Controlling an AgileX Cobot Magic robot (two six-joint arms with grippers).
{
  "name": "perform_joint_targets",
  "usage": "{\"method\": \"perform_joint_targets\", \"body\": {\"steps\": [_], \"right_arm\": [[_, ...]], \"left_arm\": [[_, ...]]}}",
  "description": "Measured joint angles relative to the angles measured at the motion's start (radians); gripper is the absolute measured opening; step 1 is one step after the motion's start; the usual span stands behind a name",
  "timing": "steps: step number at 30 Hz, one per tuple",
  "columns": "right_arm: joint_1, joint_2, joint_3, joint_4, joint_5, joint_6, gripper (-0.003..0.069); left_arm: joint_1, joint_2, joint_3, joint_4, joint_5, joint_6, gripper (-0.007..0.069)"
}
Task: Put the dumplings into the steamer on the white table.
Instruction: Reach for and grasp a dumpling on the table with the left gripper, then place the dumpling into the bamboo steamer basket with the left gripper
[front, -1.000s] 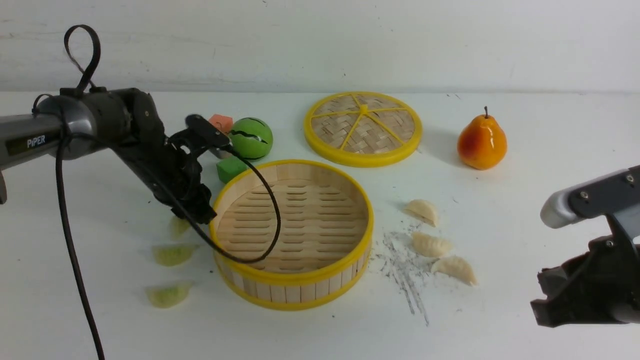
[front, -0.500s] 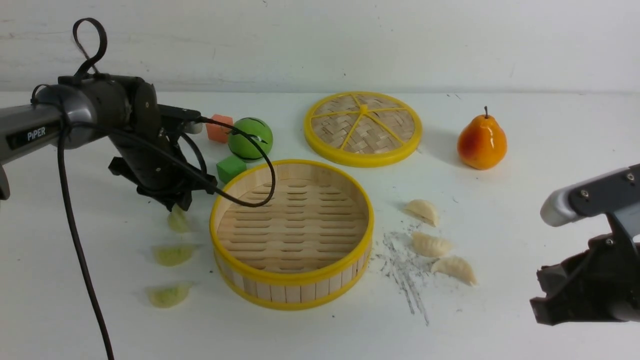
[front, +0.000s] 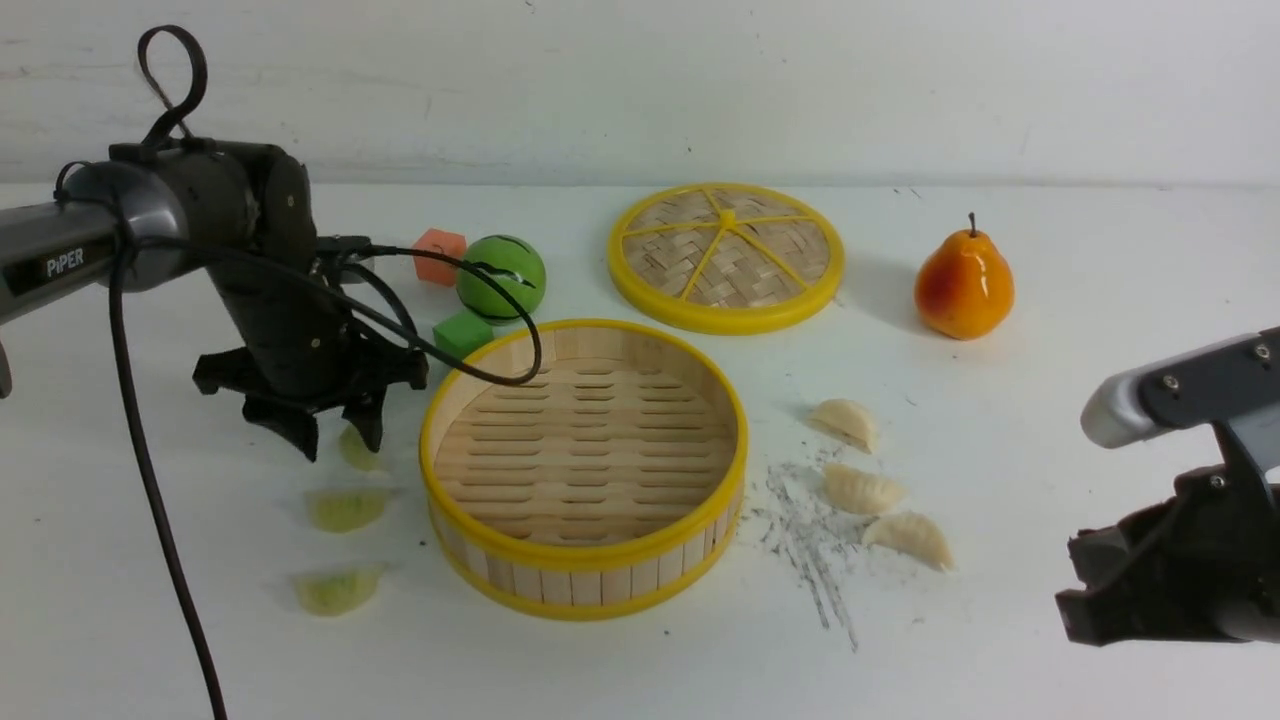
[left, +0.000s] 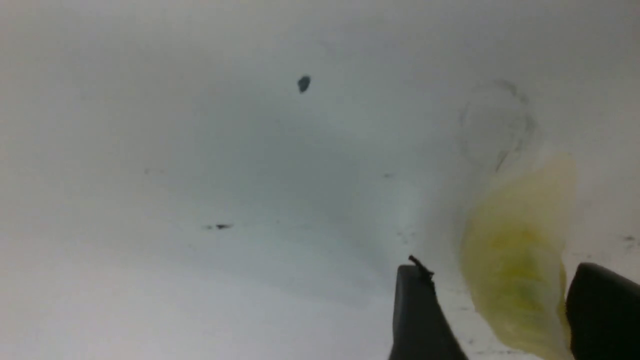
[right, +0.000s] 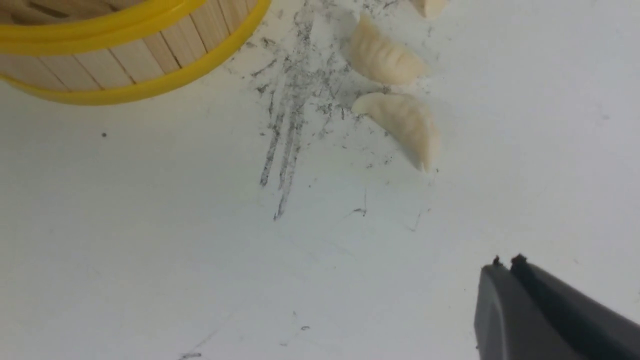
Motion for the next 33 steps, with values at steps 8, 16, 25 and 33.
{"method": "perform_joint_targets", "body": {"steps": [8,16,25,33], "right_arm": [[0.0,0.0,0.0,0.005,-0.004,0.0,0.002],[0.0,0.0,0.0,0.013,-0.007,0.0,0.0021],[0.0,0.0,0.0,0.013,-0.012,0.0,0.0031],[0.0,0.0,0.0,0.013,-0.012,-0.001,0.0041]], "left_arm": [[-0.001,0.019,-0.004,0.016,-0.024,-0.03,0.0192],[-0.001,-0.058,-0.057,-0.009,0.01,-0.006,0.0192],[-0.159,-0.098,-0.145,-0.184,-0.009,0.109,0.0192],[-0.243,0.045,-0.145,-0.098,-0.038,0.114,0.0192]]}}
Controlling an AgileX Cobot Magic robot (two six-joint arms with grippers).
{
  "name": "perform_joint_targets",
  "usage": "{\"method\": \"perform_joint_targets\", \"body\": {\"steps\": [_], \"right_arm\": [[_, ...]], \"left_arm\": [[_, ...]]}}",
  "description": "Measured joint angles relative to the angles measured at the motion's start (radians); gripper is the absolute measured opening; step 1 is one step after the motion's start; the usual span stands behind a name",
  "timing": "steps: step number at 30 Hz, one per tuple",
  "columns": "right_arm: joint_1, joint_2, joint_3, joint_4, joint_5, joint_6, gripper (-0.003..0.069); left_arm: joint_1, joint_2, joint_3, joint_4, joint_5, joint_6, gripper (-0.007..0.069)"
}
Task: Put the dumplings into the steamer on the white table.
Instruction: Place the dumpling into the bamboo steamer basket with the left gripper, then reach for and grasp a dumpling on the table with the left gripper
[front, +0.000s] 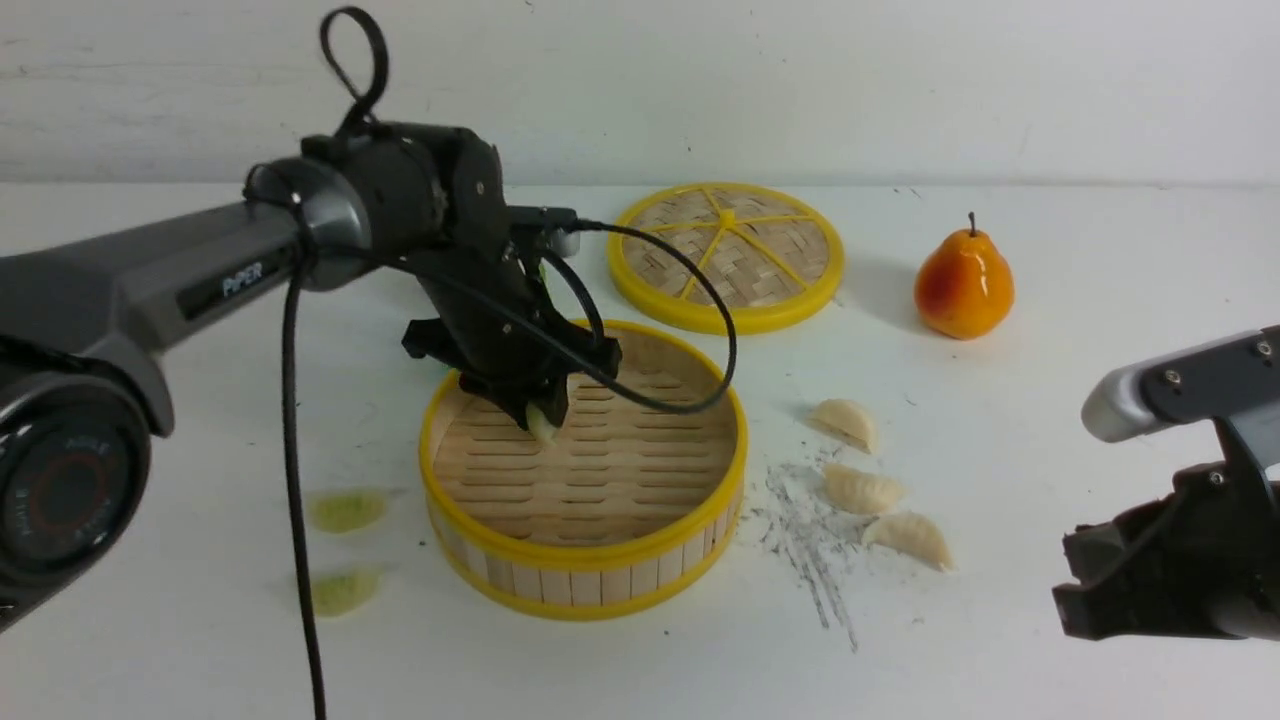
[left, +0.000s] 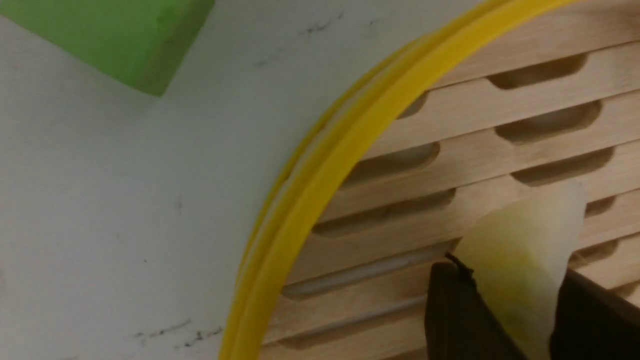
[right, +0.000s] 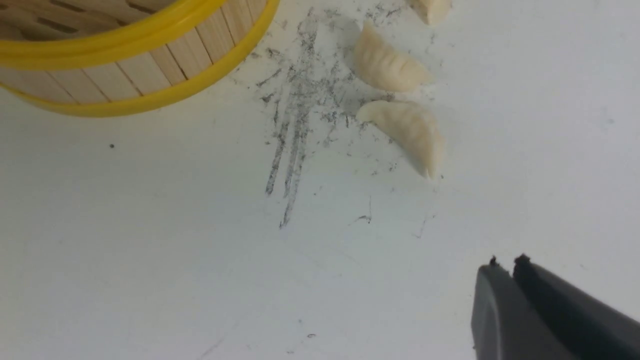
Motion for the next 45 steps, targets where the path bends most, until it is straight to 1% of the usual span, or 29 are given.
{"method": "perform_joint_targets", "body": {"steps": [3,5,7,8,9,10,12,15,16,17,20,22,26,33,35,39,43,45], "right_arm": [[0.0,0.0,0.0,0.0,0.0,0.0,0.0042],[0.0,0.0,0.0,0.0,0.0,0.0,0.0044],[0.0,0.0,0.0,0.0,0.0,0.0,0.005],[0.0,0.0,0.0,0.0,0.0,0.0,0.0051],[0.0,0.0,0.0,0.0,0.0,0.0,0.0052],[0.0,0.0,0.0,0.0,0.0,0.0,0.0053],[0.0,0.0,0.0,0.0,0.0,0.0,0.0056],[0.0,0.0,0.0,0.0,0.0,0.0,0.0059],[0.0,0.0,0.0,0.0,0.0,0.0,0.0061],[0.0,0.0,0.0,0.0,0.0,0.0,0.0062],[0.0,0.0,0.0,0.001,0.0,0.0,0.0064],[0.0,0.0,0.0,0.001,0.0,0.0,0.0066],[0.0,0.0,0.0,0.009,0.004,0.0,0.0071],[0.0,0.0,0.0,0.035,0.004,0.0,0.0074],[0.0,0.0,0.0,0.037,0.004,0.0,0.0074],[0.0,0.0,0.0,0.038,0.004,0.0,0.0077],[0.0,0.0,0.0,0.038,0.004,0.0,0.0083],[0.0,0.0,0.0,0.038,0.004,0.0,0.0085]], "left_arm": [[-0.011,0.0,0.0,0.025,-0.011,0.0,0.0192],[-0.014,0.0,0.0,0.035,-0.012,0.001,0.0218],[-0.016,-0.004,0.0,0.038,-0.009,0.002,0.0294],[-0.016,-0.005,0.0,0.039,-0.008,0.002,0.03],[-0.016,-0.012,0.0,0.042,-0.002,-0.004,0.0326],[-0.016,-0.04,0.0,0.054,0.013,-0.023,0.0369],[-0.016,-0.092,0.0,0.082,0.036,-0.05,0.0397],[-0.015,-0.191,0.0,0.169,0.107,-0.057,0.0401],[-0.008,-0.241,0.0,0.21,0.156,-0.059,0.0396],[0.004,-0.269,0.0,0.223,0.199,-0.062,0.0392],[0.063,-0.303,0.003,0.202,0.311,-0.065,0.0387],[0.101,-0.298,0.028,0.177,0.325,-0.053,0.0386],[0.152,-0.256,0.122,0.139,0.316,-0.023,0.0385],[0.154,-0.196,0.169,0.098,0.266,-0.02,0.0385],[0.152,-0.177,0.169,0.11,0.256,-0.018,0.0385],[0.152,-0.133,0.169,0.172,0.252,-0.002,0.0385],[0.152,-0.098,0.169,0.184,0.241,0.02,0.0382],[0.152,-0.09,0.169,0.188,0.219,0.001,0.037]]}}
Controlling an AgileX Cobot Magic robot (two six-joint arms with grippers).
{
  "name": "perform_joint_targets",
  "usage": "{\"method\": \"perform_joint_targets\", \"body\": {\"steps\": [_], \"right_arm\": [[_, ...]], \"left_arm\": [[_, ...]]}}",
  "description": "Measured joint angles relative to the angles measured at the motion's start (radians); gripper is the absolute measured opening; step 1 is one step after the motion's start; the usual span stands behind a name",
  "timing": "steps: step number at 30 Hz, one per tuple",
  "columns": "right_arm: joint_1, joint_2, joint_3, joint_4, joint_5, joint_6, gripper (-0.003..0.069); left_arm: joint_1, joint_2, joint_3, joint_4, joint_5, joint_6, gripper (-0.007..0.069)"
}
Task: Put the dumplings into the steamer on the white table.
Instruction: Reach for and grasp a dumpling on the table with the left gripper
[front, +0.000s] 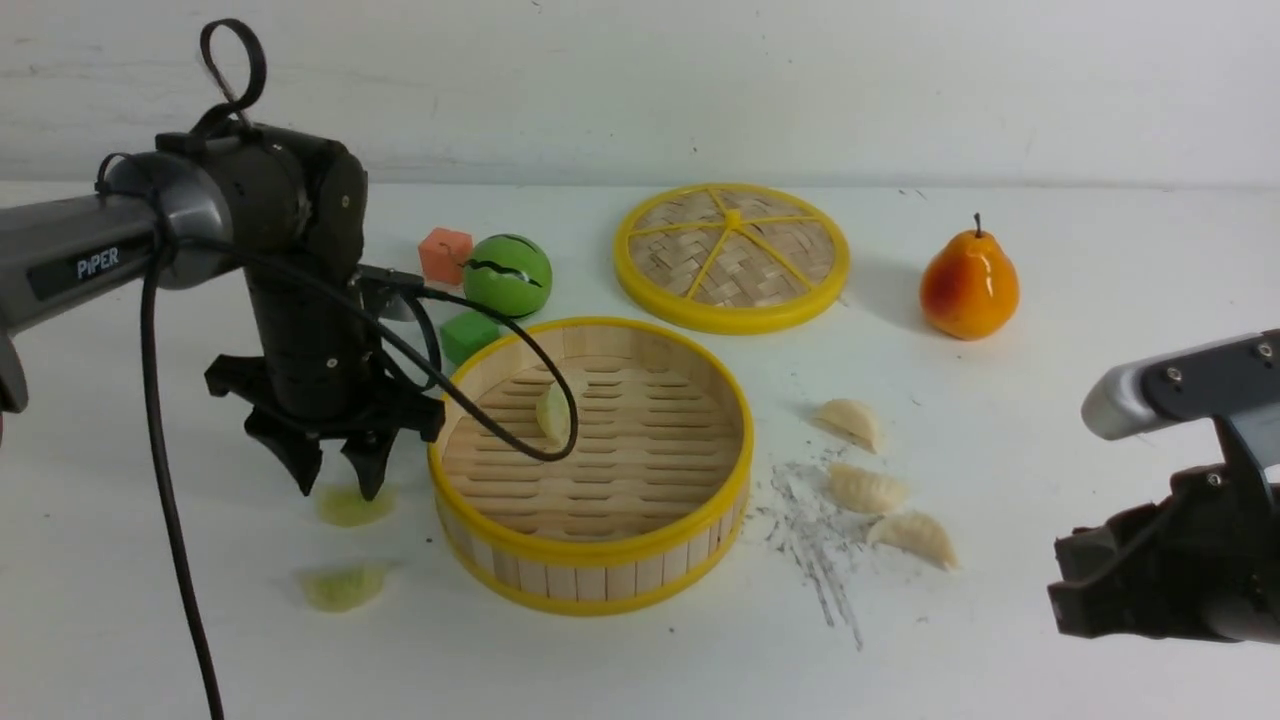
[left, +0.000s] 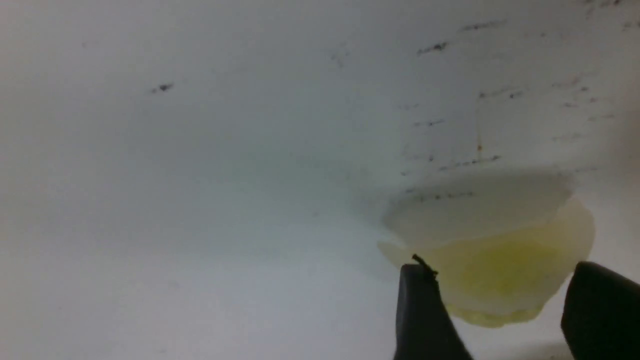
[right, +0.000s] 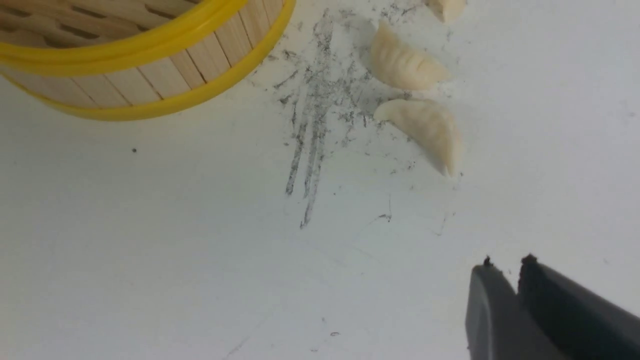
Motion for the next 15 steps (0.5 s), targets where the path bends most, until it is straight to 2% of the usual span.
{"method": "perform_joint_targets", "body": {"steps": [2,6,8,13,15], "right_arm": [[0.0,0.0,0.0,0.0,0.0,0.0,0.0086],[0.0,0.0,0.0,0.0,0.0,0.0,0.0089],[0.0,0.0,0.0,0.0,0.0,0.0,0.0092],[0.0,0.0,0.0,0.0,0.0,0.0,0.0094],[0.0,0.0,0.0,0.0,0.0,0.0,0.0094]], "left_arm": [[-0.001,0.01,0.0,0.012,-0.011,-0.04,0.0351],[-0.006,0.014,-0.001,0.081,-0.021,-0.245,0.0277],[-0.007,0.014,-0.002,0.097,-0.022,-0.297,0.0246],[-0.007,0.013,-0.002,0.086,-0.013,-0.278,0.024],[-0.007,0.013,-0.003,0.075,-0.004,-0.232,0.027]]}}
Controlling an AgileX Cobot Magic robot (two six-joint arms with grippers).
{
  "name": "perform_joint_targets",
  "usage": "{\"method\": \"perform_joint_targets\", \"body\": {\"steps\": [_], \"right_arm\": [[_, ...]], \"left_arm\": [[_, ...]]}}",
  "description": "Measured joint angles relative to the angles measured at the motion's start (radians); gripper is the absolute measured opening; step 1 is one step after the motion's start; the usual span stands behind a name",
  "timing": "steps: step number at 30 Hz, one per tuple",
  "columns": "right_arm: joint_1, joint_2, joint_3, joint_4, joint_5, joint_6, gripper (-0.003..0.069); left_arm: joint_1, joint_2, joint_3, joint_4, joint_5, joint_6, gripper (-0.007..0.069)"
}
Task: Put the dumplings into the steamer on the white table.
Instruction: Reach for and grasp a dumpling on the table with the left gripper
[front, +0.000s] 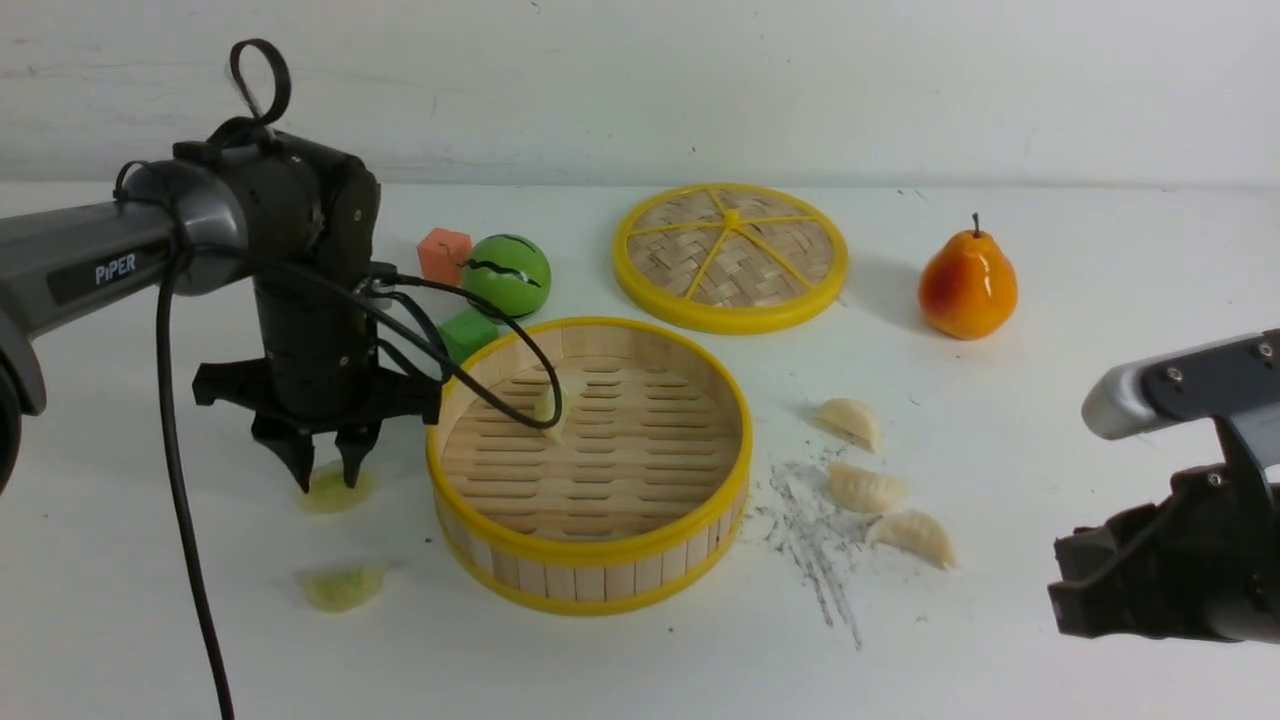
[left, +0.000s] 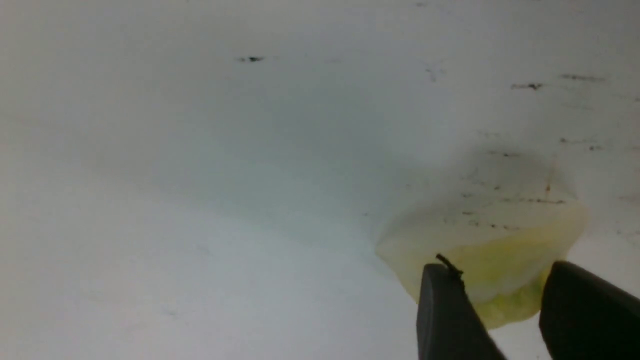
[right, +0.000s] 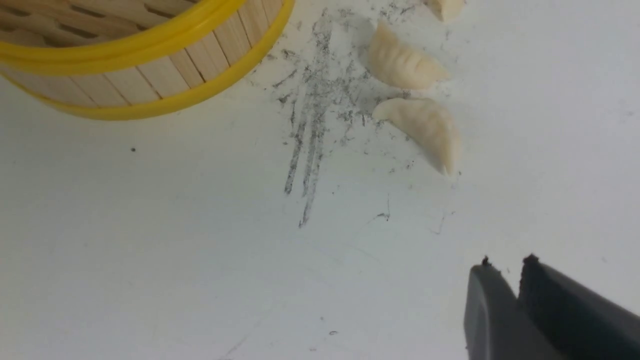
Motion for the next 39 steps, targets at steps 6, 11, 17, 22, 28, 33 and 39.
{"method": "perform_joint_targets", "body": {"steps": [6,11,17,22,28,33,39], "right_arm": [[0.0,0.0,0.0,0.0,0.0,0.0,0.0095],[0.0,0.0,0.0,0.0,-0.001,0.0,0.0099],[0.0,0.0,0.0,0.001,-0.001,0.0,0.0104],[0.0,0.0,0.0,0.0,-0.001,-0.001,0.0104],[0.0,0.0,0.0,0.0,-0.001,-0.002,0.0108],[0.0,0.0,0.0,0.001,-0.001,-0.002,0.0114],[0.0,0.0,0.0,0.0,-0.001,-0.002,0.0114]], "left_arm": [[0.0,0.008,0.0,-0.017,0.04,0.12,0.0454],[0.0,0.01,0.0,-0.014,0.037,0.153,0.049],[0.0,0.01,0.0,0.008,0.02,0.156,0.0468],[0.0,0.012,0.0,-0.002,-0.008,0.195,0.0437],[0.005,0.022,0.0,-0.019,-0.027,0.243,0.0344],[0.007,0.022,0.0,-0.019,-0.029,0.192,0.0147],[0.018,0.022,0.0,-0.026,-0.031,0.029,0.0148]]}}
